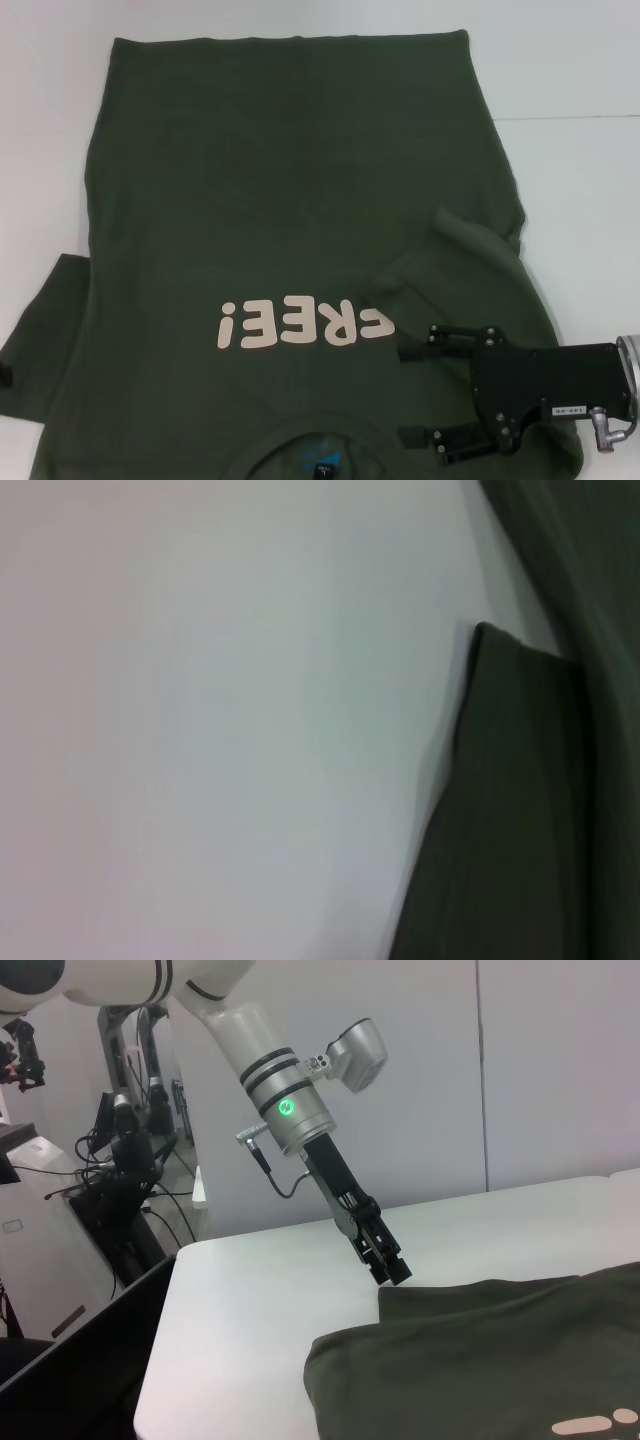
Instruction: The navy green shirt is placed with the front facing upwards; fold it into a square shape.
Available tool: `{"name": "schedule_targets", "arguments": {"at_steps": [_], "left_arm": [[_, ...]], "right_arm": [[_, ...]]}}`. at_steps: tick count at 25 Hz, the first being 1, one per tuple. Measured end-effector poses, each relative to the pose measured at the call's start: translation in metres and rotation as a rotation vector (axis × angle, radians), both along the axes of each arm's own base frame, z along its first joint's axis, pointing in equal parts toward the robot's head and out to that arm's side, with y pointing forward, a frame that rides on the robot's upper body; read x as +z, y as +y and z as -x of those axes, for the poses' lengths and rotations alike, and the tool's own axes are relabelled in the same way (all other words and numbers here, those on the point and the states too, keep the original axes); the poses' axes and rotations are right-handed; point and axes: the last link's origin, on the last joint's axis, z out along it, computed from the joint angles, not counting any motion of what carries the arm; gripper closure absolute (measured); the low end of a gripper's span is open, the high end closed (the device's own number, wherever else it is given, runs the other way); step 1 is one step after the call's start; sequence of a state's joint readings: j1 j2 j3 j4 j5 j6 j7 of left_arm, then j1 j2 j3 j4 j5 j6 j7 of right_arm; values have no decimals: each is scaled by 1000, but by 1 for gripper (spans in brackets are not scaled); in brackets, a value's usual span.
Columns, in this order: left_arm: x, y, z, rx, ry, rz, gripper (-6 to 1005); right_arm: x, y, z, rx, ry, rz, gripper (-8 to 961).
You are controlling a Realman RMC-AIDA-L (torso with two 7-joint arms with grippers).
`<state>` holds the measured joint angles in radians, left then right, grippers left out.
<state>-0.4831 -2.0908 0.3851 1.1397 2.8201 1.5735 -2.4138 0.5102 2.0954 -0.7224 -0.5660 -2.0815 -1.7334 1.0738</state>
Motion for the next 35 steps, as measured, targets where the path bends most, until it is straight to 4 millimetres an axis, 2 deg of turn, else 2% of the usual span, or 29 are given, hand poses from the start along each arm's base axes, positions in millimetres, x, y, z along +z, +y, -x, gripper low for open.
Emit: {"name": "schedule_targets", "arguments": {"at_steps": [35], "left_arm": [[-10,6,-7,-10,-43,35,188]], "right_arm": [[1,2,-1,-1,-7,-8,29]]}}
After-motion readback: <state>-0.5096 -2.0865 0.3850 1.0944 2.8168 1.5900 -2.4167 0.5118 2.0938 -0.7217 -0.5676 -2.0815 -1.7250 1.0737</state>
